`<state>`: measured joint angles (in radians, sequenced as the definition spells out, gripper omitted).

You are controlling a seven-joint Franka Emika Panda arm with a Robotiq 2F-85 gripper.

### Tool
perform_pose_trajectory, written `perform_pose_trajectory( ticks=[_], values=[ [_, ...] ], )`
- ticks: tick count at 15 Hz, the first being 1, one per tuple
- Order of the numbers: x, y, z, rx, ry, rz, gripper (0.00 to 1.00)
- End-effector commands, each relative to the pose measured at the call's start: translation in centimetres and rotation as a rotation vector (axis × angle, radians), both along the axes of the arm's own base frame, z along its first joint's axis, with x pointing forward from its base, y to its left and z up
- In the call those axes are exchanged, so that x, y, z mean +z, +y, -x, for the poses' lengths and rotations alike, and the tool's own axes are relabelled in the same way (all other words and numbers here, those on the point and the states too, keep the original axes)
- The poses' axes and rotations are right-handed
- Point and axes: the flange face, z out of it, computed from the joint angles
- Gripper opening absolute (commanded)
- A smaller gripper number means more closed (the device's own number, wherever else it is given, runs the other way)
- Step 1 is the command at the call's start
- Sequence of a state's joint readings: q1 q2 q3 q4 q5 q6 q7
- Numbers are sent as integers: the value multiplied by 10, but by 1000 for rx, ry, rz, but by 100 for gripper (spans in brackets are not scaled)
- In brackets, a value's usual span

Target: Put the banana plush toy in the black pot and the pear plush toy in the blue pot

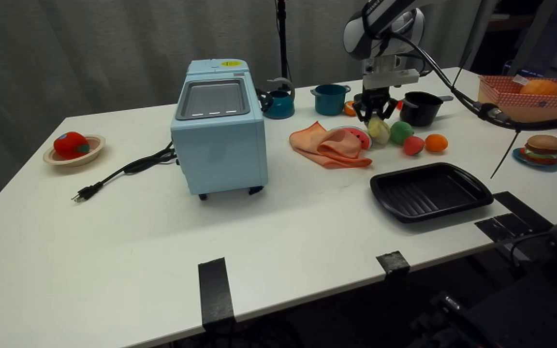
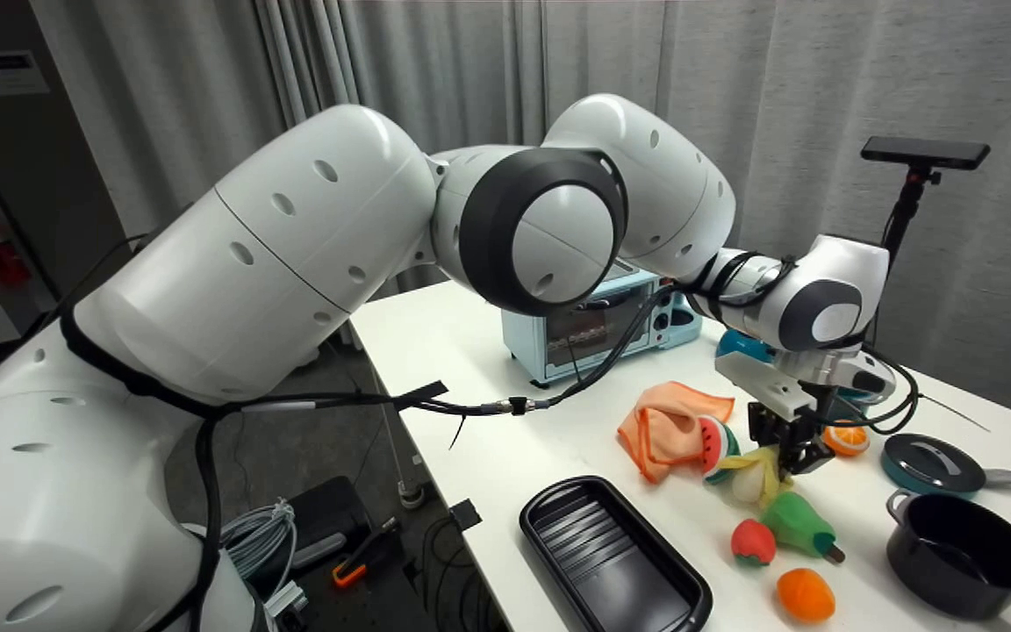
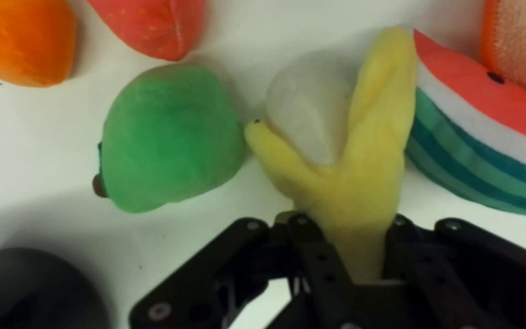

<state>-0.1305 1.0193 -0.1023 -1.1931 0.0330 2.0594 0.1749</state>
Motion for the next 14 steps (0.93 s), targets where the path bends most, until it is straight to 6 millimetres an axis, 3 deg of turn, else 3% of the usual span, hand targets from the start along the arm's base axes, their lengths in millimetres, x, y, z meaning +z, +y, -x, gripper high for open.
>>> perform_pose_trajectory(
  ticks=[1, 8, 14],
  values=[
    [45, -2, 1, -17, -14, -25, 4],
    [131, -41, 2, -84, -149, 2, 4],
    [163, -88, 16, -176, -219, 16, 4]
  ],
)
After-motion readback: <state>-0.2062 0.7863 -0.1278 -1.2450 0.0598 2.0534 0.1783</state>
